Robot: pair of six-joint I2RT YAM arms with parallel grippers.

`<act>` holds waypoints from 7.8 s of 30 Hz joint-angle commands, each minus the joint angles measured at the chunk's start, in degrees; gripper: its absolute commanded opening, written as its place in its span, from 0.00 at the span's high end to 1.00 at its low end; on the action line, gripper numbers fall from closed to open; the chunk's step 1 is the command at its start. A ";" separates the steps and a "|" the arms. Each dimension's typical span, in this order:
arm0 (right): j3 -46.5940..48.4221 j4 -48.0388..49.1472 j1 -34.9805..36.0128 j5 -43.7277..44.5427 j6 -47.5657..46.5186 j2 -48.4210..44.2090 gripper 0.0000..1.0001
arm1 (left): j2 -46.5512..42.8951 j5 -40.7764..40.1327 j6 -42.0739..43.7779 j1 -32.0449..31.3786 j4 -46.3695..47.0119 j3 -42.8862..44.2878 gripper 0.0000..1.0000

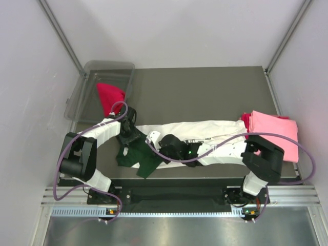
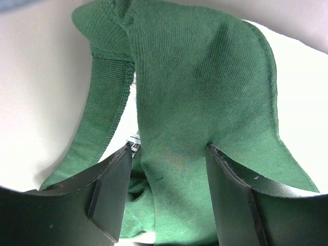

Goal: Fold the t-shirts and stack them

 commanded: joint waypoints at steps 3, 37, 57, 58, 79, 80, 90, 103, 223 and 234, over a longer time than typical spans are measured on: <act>-4.34 -1.16 0.61 -4.53 2.15 -9.99 1.00 | 1.71 -4.07 -0.84 0.17 1.98 -2.14 0.37; -12.53 -13.12 1.23 5.66 17.53 -26.55 0.61 | -9.88 -8.73 -0.31 -4.05 -2.94 -1.53 0.34; -18.15 -20.06 4.83 7.15 29.48 -23.00 0.76 | -32.74 -2.05 1.18 -5.81 -3.82 -9.86 0.30; -18.15 -20.59 4.83 7.33 29.49 -23.71 0.75 | -33.18 -1.88 -0.13 -6.16 -3.56 -10.66 0.29; -20.34 -30.88 -9.48 18.32 39.07 -33.91 0.68 | -47.16 -3.71 -24.12 -23.12 4.62 -24.91 0.24; -20.61 -30.70 -9.93 18.06 38.89 -34.78 0.68 | -46.72 -4.42 -25.01 -24.60 4.79 -25.08 0.24; -21.14 -31.05 -16.79 18.40 39.33 -34.44 0.70 | -41.01 -12.50 -33.44 -25.94 4.53 -25.87 0.28; -19.82 -30.98 -21.54 19.38 43.73 -23.29 0.70 | -26.01 -16.46 -39.87 -25.85 13.83 -25.70 0.30; 4.77 -27.71 -42.17 -10.67 27.12 -20.57 0.43 | 8.64 21.33 8.82 4.47 25.26 27.48 0.18; 8.75 -21.40 -51.42 -20.17 24.74 -5.43 0.50 | 34.66 18.69 10.06 4.65 24.39 50.49 0.31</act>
